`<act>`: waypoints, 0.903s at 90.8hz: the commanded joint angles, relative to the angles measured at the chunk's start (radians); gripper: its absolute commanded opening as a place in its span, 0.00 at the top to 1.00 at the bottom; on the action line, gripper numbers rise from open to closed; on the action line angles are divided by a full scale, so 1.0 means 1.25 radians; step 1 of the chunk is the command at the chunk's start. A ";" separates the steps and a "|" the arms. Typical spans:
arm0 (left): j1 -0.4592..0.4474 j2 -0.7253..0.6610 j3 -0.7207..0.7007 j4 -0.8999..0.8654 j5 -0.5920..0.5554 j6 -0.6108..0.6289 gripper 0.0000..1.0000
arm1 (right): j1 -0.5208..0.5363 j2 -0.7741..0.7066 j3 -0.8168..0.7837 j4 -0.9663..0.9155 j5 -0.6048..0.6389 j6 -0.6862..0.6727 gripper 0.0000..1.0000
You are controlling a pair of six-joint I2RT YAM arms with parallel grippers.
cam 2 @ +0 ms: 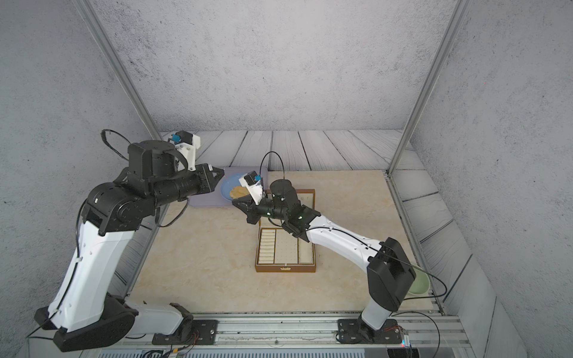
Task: Put jewelry chain into jewelry box
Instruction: Pick up the necklace from the center of the board.
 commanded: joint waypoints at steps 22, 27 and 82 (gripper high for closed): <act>0.026 -0.143 -0.304 0.177 -0.038 -0.076 1.00 | 0.002 -0.119 -0.075 -0.110 0.176 -0.048 1.00; 0.027 -0.162 -0.359 0.213 -0.029 -0.106 1.00 | 0.001 -0.140 -0.087 -0.144 0.207 -0.061 1.00; 0.026 -0.166 -0.757 0.629 0.163 -0.368 0.76 | 0.001 -0.341 -0.213 -0.310 0.518 -0.140 1.00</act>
